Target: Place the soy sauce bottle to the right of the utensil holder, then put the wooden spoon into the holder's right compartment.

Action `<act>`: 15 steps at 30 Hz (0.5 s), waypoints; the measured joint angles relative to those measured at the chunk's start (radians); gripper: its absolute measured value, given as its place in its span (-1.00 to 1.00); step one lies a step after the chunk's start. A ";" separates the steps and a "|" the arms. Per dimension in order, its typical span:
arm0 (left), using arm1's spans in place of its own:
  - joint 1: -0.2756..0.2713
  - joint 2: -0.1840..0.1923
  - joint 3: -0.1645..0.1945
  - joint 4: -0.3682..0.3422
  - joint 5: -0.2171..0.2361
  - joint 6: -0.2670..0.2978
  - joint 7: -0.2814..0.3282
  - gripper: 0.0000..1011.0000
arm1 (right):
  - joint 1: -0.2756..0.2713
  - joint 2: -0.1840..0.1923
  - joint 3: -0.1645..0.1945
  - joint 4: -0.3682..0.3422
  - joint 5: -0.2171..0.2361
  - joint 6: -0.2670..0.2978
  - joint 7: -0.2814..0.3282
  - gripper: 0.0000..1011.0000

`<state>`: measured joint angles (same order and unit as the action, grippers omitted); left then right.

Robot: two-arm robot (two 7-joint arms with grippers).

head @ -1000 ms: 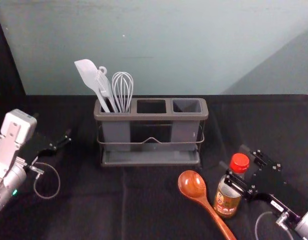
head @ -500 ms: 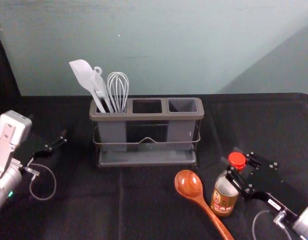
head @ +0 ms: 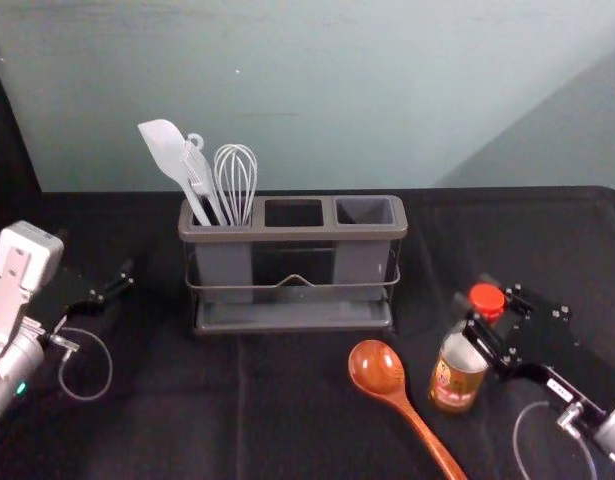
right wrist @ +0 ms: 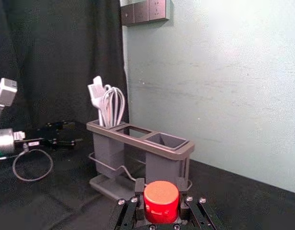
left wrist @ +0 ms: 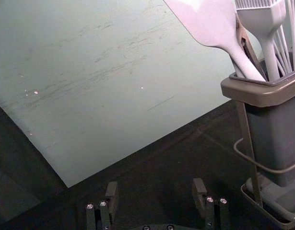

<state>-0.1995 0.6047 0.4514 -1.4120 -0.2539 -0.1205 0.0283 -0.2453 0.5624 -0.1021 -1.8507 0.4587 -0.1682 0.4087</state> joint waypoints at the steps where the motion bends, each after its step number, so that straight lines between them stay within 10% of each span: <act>1: 0.000 0.000 0.000 0.000 0.000 0.000 0.000 1.00 | 0.004 -0.003 0.001 0.002 -0.002 0.001 0.000 -0.25; 15: 0.000 0.000 0.000 0.000 0.000 0.000 0.000 1.00 | 0.115 -0.062 -0.008 0.090 -0.052 -0.020 0.002 -0.25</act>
<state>-0.1995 0.6047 0.4514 -1.4120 -0.2539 -0.1205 0.0283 -0.1305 0.5008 -0.1101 -1.7605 0.4068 -0.1879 0.4102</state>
